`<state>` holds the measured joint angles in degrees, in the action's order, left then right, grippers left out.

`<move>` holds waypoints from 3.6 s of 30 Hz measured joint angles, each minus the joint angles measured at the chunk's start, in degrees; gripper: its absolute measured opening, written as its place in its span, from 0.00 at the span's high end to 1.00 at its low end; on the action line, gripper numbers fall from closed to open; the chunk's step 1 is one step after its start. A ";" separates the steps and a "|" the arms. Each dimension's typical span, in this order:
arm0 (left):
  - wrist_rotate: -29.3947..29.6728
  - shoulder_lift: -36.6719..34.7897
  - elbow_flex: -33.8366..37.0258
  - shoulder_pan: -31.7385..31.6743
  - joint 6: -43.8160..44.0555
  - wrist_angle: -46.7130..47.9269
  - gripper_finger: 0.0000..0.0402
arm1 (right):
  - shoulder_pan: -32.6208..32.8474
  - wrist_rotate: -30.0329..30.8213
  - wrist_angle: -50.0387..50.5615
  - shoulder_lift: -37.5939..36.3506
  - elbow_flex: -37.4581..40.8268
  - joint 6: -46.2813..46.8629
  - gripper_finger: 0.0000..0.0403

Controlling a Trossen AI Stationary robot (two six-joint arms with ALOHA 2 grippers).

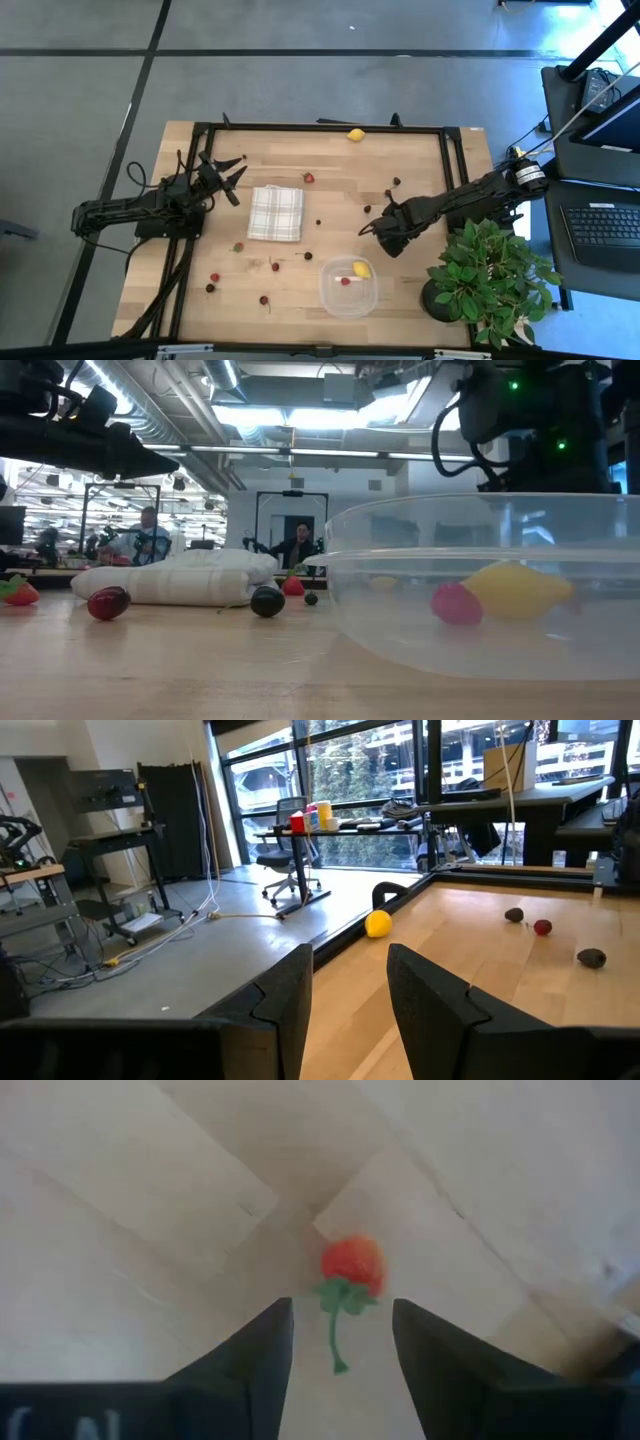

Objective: Pick and placing Produce into tupperware
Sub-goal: Put the bottom right strawberry into the transparent container

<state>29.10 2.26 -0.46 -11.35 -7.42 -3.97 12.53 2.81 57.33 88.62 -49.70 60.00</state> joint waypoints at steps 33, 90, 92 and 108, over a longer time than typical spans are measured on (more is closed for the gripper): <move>0.00 0.00 -0.01 0.02 -0.07 -0.02 0.69 | 0.08 -2.04 -0.93 0.00 1.24 -0.84 0.98; 0.00 0.02 0.01 0.01 -0.07 0.00 0.69 | 14.03 -14.68 -25.34 16.83 -22.31 -18.24 0.99; 0.00 0.02 -0.01 0.00 -0.08 0.00 0.69 | 14.03 -14.79 -25.06 16.88 -22.31 -17.77 0.99; 0.00 0.02 0.00 0.00 -0.20 0.00 0.69 | 14.03 -15.55 -24.64 18.21 -22.26 -15.31 0.99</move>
<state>29.10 2.28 -0.45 -11.35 -7.62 -3.97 26.57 -12.73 32.69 106.83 -71.96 44.70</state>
